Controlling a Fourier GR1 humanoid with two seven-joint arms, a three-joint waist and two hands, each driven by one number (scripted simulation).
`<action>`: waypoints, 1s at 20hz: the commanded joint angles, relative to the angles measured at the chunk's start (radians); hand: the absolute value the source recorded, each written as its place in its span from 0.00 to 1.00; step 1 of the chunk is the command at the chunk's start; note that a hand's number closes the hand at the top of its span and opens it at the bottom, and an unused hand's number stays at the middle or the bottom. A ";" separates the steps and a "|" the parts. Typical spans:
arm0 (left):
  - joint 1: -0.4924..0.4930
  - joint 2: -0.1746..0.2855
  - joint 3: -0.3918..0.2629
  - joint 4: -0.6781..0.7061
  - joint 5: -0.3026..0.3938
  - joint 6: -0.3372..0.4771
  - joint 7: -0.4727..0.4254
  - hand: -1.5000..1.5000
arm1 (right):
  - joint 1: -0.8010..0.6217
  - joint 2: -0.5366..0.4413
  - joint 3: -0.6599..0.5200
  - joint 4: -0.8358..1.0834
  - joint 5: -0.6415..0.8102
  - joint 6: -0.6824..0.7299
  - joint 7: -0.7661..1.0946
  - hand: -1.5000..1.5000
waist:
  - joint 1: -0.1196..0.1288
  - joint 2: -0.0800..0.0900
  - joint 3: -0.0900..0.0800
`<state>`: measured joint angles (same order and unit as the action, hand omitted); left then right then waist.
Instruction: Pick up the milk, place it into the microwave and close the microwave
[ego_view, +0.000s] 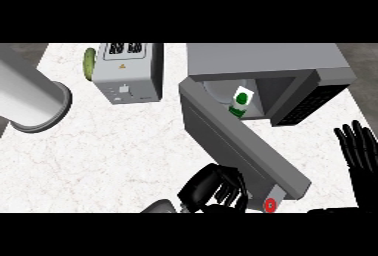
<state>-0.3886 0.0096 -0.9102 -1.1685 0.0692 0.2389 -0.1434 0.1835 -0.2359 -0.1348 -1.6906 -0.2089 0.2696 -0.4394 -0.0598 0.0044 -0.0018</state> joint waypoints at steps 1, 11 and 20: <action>-0.082 -0.009 -0.113 0.005 0.123 0.193 0.026 1.00 | -0.024 -0.029 -0.010 -0.047 -0.074 0.060 0.039 0.00 | -0.026 0.005 -0.001; -0.265 -0.009 -0.065 0.083 0.334 0.357 -0.098 1.00 | -0.054 -0.108 0.006 -0.130 -0.192 0.182 0.121 0.00 | -0.091 0.020 -0.003; -0.421 -0.009 0.006 0.181 0.490 0.402 -0.123 1.00 | -0.100 -0.164 0.021 -0.183 -0.275 0.244 0.185 0.00 | -0.161 0.041 -0.003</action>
<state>-0.7413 0.0038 -0.9466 -1.0249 0.4933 0.6211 -0.2552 0.0983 -0.3805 -0.1182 -1.8584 -0.4478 0.4886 -0.2777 -0.1965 0.0373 -0.0045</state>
